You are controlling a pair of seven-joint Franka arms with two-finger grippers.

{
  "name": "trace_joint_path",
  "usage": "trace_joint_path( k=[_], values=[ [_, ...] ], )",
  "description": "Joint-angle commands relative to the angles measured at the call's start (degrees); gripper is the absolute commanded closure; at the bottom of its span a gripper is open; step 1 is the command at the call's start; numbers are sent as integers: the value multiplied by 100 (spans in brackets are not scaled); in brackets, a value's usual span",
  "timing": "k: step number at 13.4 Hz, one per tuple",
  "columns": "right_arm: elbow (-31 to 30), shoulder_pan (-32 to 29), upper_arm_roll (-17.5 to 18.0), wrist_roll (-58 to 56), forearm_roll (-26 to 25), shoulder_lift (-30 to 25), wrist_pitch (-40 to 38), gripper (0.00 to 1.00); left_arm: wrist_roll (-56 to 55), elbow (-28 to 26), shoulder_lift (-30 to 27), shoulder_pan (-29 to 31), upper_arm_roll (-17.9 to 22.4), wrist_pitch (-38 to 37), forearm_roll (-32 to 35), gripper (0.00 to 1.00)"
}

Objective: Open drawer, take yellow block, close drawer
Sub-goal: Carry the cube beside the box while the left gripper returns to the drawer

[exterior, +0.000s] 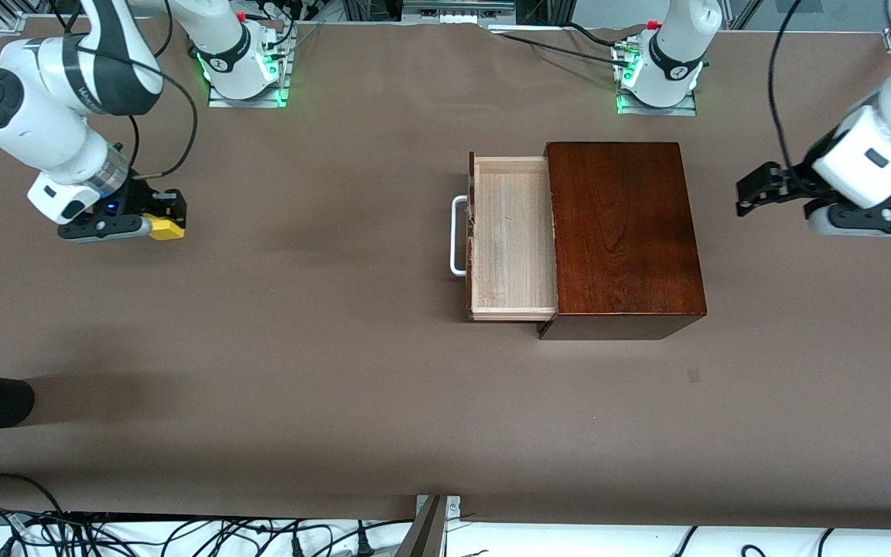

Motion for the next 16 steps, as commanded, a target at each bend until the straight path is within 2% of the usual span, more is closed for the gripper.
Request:
trace_joint_path(
  k=[1,3,7,10,13,14,16],
  values=[
    [-519,48,-252,66,3,17,837,100,-773,254,252,-559,23,-71,-91,0],
    [-871,48,-331,30,3,210,1533,100,-1529,254,296,-1043,23,-71,-91,0],
    [-1084,40,-454,-118,21,702,2089,100,-2979,271,612,-1983,32,-27,-100,0],
    [-1154,-48,-463,-295,38,941,2388,100,-4262,832,1208,-2563,23,-36,-109,0],
    [-1163,-145,-463,-347,73,1064,2414,100,-5273,1158,1762,-3047,23,183,-109,0],
    [-1145,-206,-463,-435,169,1107,2414,100,-5564,1167,1903,-3144,23,367,-118,0],
    [-1128,-224,-463,-1021,878,1283,2414,100,-6100,1176,2176,-3373,23,797,-118,0]
  ],
)
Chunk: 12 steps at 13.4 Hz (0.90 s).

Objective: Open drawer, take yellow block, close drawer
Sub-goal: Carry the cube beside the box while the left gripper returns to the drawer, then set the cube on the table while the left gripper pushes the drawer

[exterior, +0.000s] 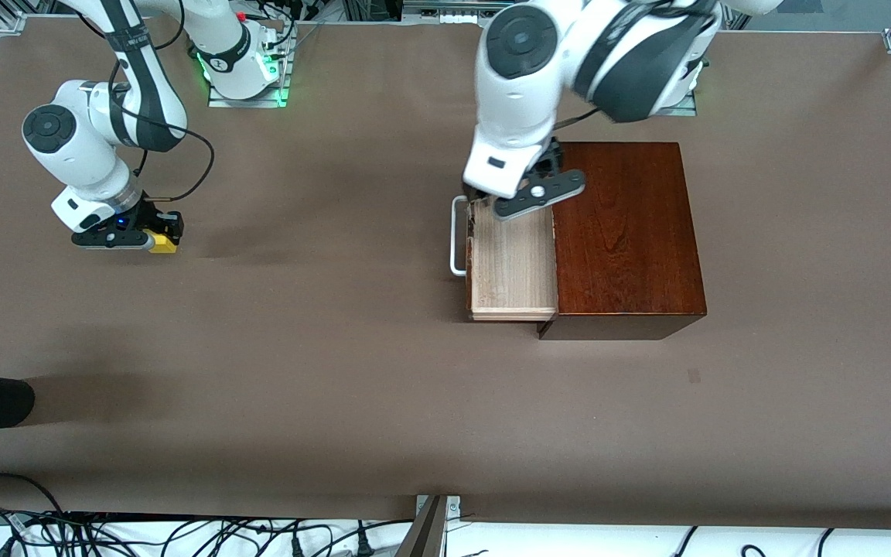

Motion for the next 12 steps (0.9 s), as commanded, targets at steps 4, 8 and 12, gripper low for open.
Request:
trace_joint_path(
  k=[4,8,12],
  values=[
    [1,-67,23,-1823,1914,584,146,100,-1760,325,875,-715,85,942,-92,0],
    [1,-67,41,-1930,2021,814,304,100,-2641,447,1350,-1024,85,1391,-92,0],
    [18,-67,85,-2946,3221,1182,313,100,-2634,782,1728,-1034,76,1392,-390,96]
  ],
)
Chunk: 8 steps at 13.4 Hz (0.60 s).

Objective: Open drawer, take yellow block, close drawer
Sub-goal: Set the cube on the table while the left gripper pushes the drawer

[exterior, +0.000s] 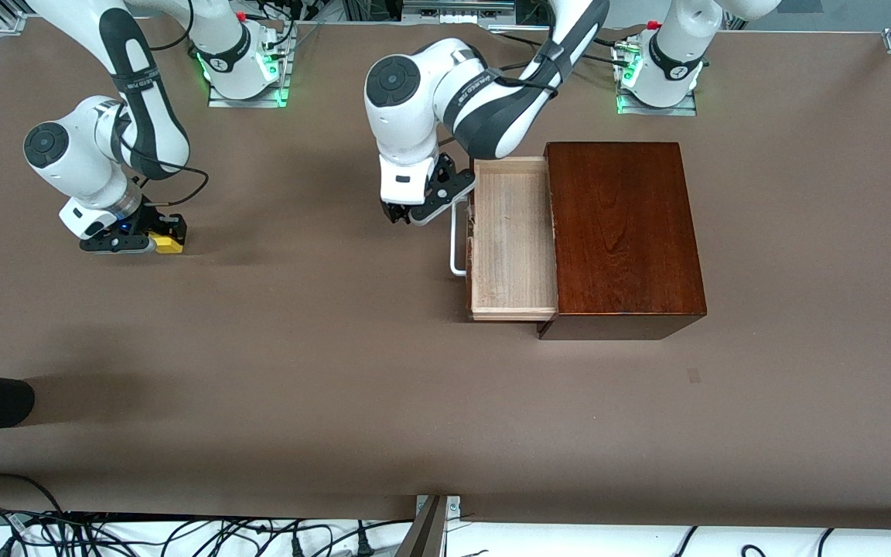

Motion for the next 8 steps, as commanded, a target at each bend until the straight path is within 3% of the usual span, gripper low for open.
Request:
trace_joint_path(
  k=[1,4,7,8],
  values=[
    [36,-20,181,-902,1023,331,104,100,32,352,295,-12,67,-85,-295,100],
    [115,-20,393,-1641,2026,683,253,100,296,273,375,32,111,-94,-251,100],
    [177,-28,411,-1872,2275,920,253,100,322,238,419,146,146,-94,-242,100],
    [194,-20,411,-1863,2275,973,245,69,305,237,427,173,146,-94,-251,100]
  ],
)
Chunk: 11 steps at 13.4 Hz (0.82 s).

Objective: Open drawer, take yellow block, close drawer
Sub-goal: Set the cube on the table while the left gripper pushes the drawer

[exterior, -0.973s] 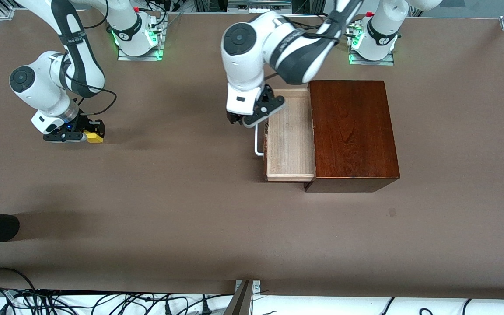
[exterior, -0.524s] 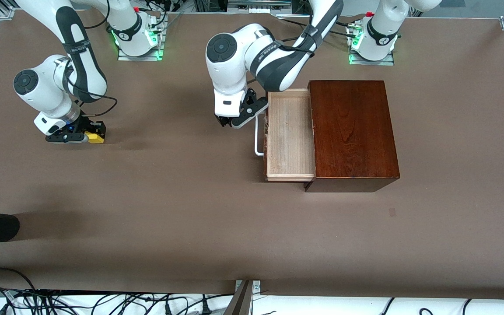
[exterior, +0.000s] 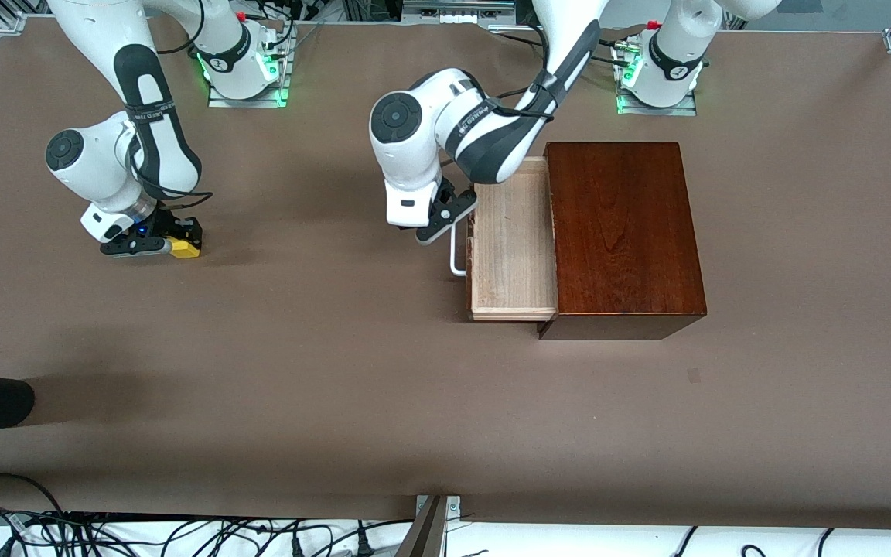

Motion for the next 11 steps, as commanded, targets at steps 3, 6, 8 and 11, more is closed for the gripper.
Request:
trace_joint_path(
  k=[3,6,8,11],
  values=[
    [191,38,49,-340,217,362,16,0,103,159,146,178,30,-93,-155,100],
    [226,82,40,-480,165,292,-10,0,181,159,137,345,30,-93,-120,100],
    [226,117,31,-507,121,213,-36,0,199,159,128,468,30,-110,-94,100],
    [235,249,-248,-507,-229,133,-378,0,243,124,85,573,30,-189,-94,100]
  ],
)
